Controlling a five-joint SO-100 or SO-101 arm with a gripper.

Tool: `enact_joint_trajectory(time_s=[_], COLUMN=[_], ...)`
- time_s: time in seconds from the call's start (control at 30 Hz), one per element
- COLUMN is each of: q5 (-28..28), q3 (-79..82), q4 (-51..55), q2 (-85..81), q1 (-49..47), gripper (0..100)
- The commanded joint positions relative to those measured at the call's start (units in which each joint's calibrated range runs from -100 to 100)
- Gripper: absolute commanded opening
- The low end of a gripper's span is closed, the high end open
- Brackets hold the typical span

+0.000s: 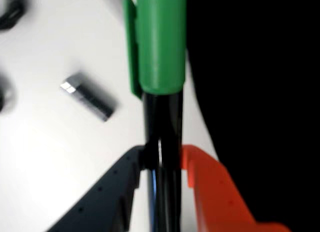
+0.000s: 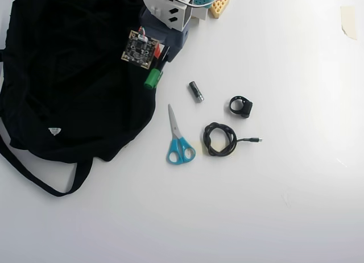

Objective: Put the green marker into the black bag

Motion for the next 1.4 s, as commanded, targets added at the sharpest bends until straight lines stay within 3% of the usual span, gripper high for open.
enact_joint_trajectory(time_s=[0.0,0.4,0.5,0.63,0.73,0.87,0.93,1.03,1.17,1.27,1.37], q5=[-1.9,-2.2,-3.2,-3.3,-2.8,-3.1,-3.2,-3.3,-4.1,-6.1,-8.0], q3=[-1.4,0.3,0.1,-0.9,-2.6,-5.2,-5.1,-4.5,-4.3,-4.1,0.6], q4=[-1.5,-14.5,-18.2,-31.6,-37.0,-36.5,-36.5,-34.2,-27.0,-17.6,-17.5], q2=[-2.0,-0.3,5.9,24.0,26.4,26.4,26.4,24.9,11.7,-4.8,-14.9], q1=[2.7,20.9,25.9,30.2,37.4,38.8,38.6,37.5,33.3,18.2,0.3], gripper=[2,2,2,2,2,3,4,24,25,25,25])
